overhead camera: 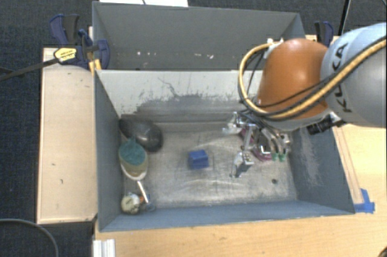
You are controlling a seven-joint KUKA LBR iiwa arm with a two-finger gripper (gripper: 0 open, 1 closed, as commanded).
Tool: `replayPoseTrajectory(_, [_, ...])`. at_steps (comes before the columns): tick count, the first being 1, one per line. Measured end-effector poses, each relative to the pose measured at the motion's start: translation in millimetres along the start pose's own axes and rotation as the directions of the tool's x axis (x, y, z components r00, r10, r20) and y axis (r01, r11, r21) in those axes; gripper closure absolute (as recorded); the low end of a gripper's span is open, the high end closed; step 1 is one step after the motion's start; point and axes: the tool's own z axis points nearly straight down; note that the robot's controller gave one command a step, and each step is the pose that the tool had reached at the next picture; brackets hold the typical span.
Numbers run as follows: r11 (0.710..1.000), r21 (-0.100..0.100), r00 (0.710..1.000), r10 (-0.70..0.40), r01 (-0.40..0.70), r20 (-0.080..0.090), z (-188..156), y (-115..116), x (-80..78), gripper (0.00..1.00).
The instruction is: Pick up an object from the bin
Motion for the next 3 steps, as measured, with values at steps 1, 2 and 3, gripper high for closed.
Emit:
replayPoseTrajectory(1, [0.995, 0.001, 0.994, -0.104, 0.104, 0.014, 107, 55, -23.2, 0.0])
replayPoseTrajectory(2, [0.995, 0.0, 0.995, -0.095, 0.095, 0.012, 76, 53, -18.6, 0.0])
replayPoseTrajectory(3, [0.989, 0.001, 0.989, -0.149, 0.149, 0.013, 78, 47, -22.8, 0.0])
